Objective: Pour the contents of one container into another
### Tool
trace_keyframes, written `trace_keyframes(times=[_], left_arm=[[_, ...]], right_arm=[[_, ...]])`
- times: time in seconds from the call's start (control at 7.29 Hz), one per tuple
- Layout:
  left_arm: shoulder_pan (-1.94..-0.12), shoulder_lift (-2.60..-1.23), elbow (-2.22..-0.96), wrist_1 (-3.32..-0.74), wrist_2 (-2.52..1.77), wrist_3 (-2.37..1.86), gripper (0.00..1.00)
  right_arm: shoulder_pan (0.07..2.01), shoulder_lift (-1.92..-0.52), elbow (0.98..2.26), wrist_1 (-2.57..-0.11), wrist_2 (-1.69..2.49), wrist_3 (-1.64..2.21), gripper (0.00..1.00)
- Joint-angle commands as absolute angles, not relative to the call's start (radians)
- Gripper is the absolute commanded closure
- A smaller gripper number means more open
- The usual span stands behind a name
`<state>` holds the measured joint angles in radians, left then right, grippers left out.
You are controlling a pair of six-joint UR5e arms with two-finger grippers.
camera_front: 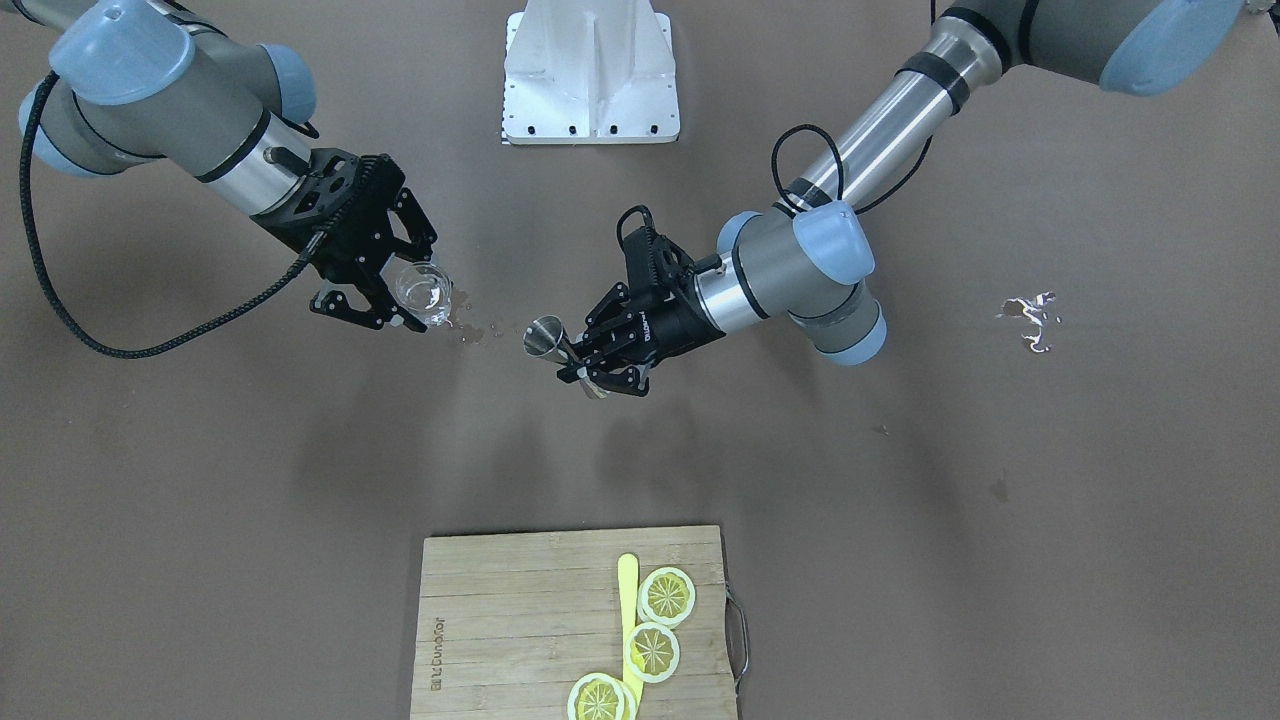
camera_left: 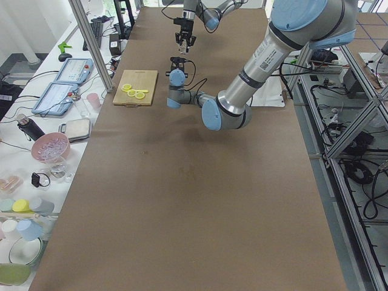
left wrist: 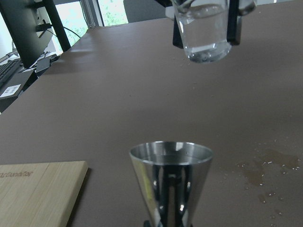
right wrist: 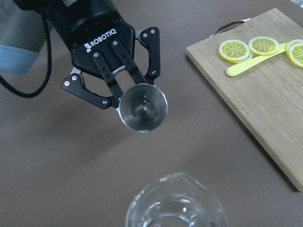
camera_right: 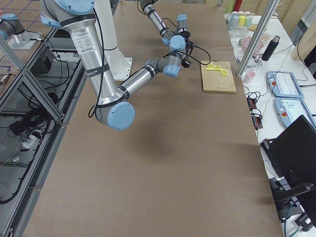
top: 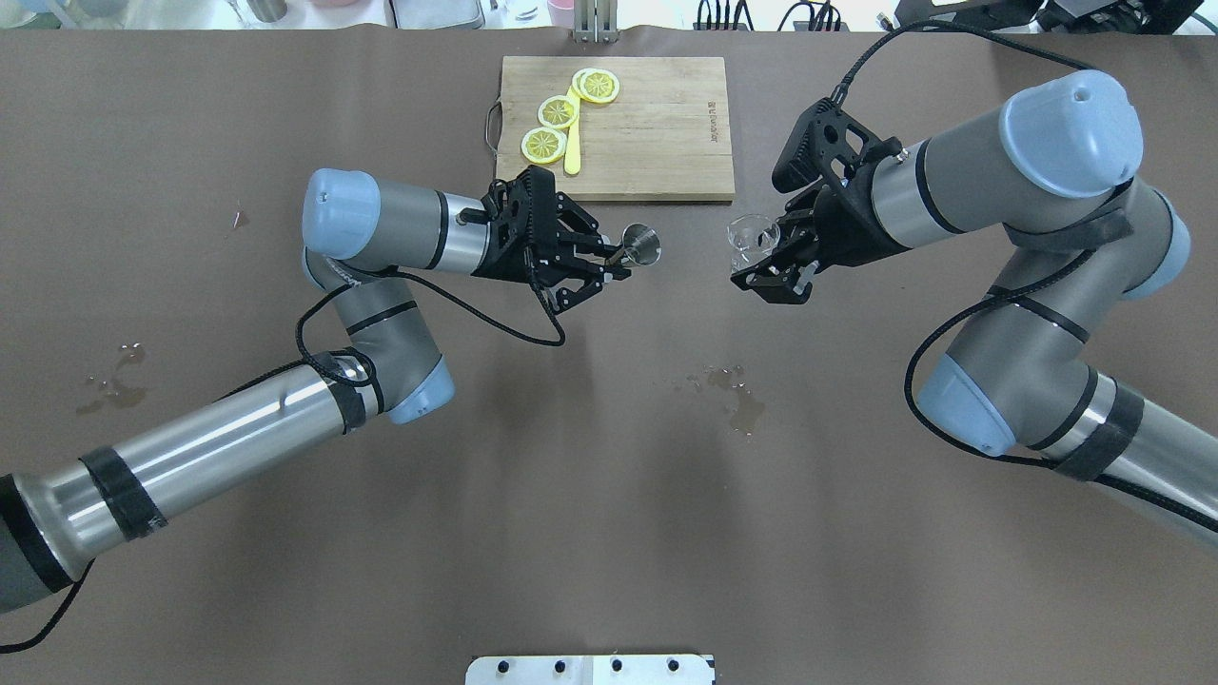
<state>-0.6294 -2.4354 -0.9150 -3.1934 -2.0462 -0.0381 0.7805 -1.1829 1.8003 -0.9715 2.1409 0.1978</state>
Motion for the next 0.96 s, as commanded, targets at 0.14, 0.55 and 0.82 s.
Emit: trace_keyframes(times=[0.14,0.55,0.82], left_arm=[[-0.591,-2.463,-0.893,-3.243,-2.003,-0.052,1.0],[-0.568,-2.467,-0.888,-3.254,-1.983,-0.055,1.0],[-0.56,-2.467,-0.888,-3.255,-1.965,-0.055,1.0]], right_arm=[[0.772,-1.18,1.886,-1.212,2.193,0.189,1.0],[0.764,-1.144,1.937,-1.425,2.204,0.057,1.0],[0.747,-1.1,1.925,-1.543,2.203,-0.007,1.0]])
